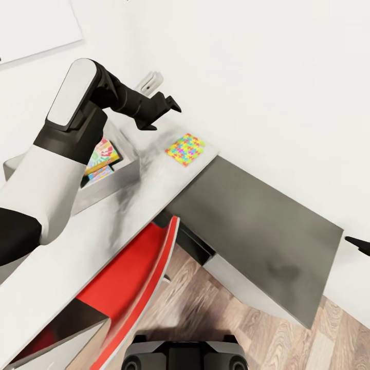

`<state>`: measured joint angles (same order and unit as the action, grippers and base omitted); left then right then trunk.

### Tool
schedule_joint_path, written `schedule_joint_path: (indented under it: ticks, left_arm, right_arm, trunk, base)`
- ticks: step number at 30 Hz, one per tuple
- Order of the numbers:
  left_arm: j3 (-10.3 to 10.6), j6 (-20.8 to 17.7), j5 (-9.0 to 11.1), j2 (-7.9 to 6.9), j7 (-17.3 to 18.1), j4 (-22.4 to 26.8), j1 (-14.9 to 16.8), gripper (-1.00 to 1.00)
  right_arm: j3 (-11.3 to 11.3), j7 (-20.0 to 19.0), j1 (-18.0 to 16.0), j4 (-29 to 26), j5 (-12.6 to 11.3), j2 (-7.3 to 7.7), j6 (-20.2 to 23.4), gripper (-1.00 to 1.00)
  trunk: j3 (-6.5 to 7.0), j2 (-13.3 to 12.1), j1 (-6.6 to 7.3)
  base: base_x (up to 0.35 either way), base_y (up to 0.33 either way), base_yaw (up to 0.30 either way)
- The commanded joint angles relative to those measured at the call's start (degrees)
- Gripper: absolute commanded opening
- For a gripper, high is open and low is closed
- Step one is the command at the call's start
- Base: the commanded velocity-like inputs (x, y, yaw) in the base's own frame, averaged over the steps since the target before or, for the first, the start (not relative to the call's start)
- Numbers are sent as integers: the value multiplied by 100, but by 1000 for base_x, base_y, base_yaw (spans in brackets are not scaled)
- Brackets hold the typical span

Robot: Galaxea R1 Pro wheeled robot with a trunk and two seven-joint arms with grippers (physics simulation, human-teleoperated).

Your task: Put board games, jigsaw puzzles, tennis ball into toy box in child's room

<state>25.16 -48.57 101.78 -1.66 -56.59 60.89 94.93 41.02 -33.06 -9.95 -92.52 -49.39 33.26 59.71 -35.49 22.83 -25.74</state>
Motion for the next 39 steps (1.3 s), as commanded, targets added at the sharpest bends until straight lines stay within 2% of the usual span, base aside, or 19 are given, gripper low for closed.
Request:
schedule_joint_path:
  ticks: [1, 19, 39]
  left_arm:
    - [13, 6, 52, -10, -53, 6, 3, 100]
    - [15, 6, 52, -26, -53, 13, -23, 100]
    - [14, 6, 52, -69, -59, -24, -48, 100]
  right_arm:
    - [5, -43, -7, -1, 35, 0, 29, 100]
    - [4, -51, -7, -3, 34, 0, 29, 100]
    - [3, -52, -7, -3, 35, -3, 29, 100]
  trunk:
    - [-7, 9, -5]
    - [5, 9, -5]
    - [8, 9, -5]
  base:
    - [120, 50, -2]
    - [32, 14, -141]
    - [18, 5, -26]
